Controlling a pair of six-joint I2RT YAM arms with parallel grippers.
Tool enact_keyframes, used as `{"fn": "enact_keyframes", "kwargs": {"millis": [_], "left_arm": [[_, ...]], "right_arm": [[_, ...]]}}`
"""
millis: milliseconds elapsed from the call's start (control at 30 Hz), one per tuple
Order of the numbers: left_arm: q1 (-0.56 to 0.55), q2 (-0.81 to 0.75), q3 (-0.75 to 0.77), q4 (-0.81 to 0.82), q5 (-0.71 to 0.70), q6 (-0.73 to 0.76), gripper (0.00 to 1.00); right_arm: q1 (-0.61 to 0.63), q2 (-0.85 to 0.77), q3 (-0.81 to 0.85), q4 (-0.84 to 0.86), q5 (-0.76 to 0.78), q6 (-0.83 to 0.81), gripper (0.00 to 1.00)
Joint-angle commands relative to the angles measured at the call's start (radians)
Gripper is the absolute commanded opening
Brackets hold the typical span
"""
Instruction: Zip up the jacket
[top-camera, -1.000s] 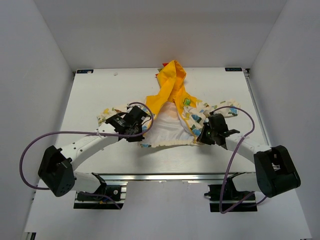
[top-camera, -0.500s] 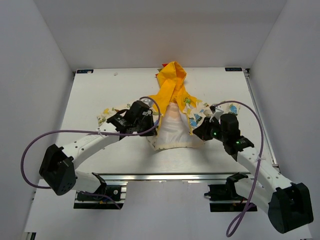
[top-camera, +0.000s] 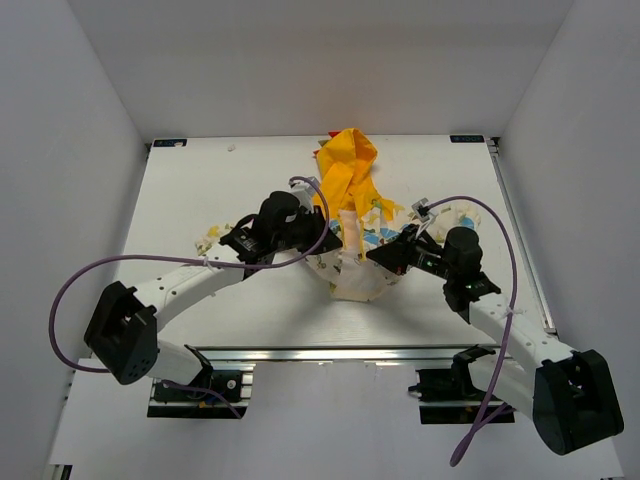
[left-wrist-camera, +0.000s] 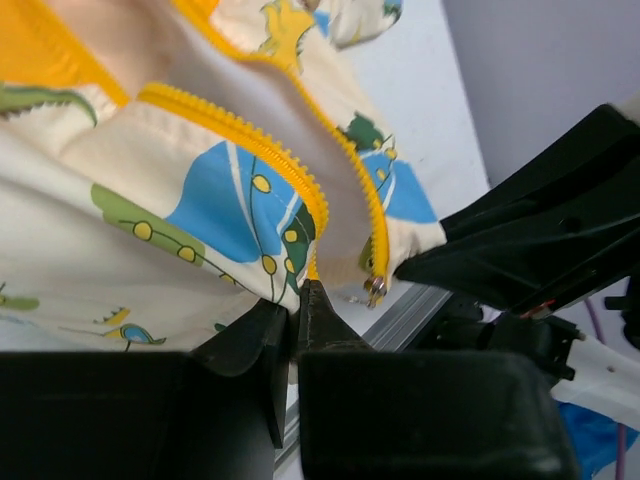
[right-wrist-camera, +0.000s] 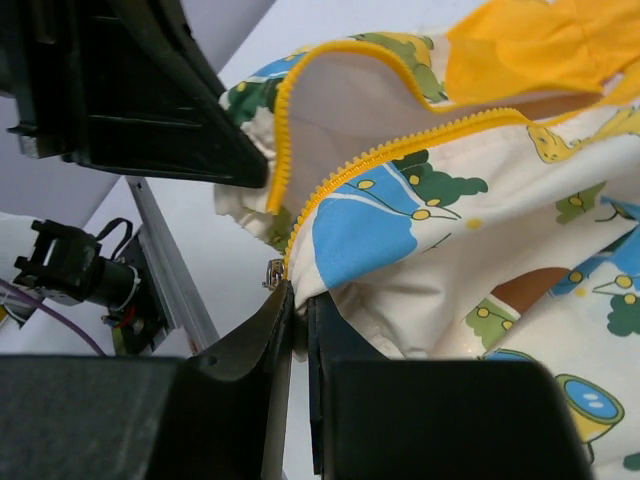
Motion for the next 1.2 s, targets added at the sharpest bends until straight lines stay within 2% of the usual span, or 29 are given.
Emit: {"fn": "enact_keyframes", "kwargs": {"millis": [0, 400, 1167], "left_arm": [[0.001, -0.045, -0.031, 0.175, 0.037, -0.024, 0.0], [0.001, -0.091, -0.145, 0.404, 0.163, -0.006, 0.0], [-0.001, -0.094, -0.172, 0.412, 0.148, 0.01, 0.0]], "right_arm": [[-0.003, -0.022, -0.015, 0.198, -0.069, 0.048, 0.0], [-0.003, 0.012, -0.045, 0.278, -0.057, 0.063, 0.0], [-0.002, 0.001, -0.045, 0.278, -0.084, 0.063, 0.0]]}}
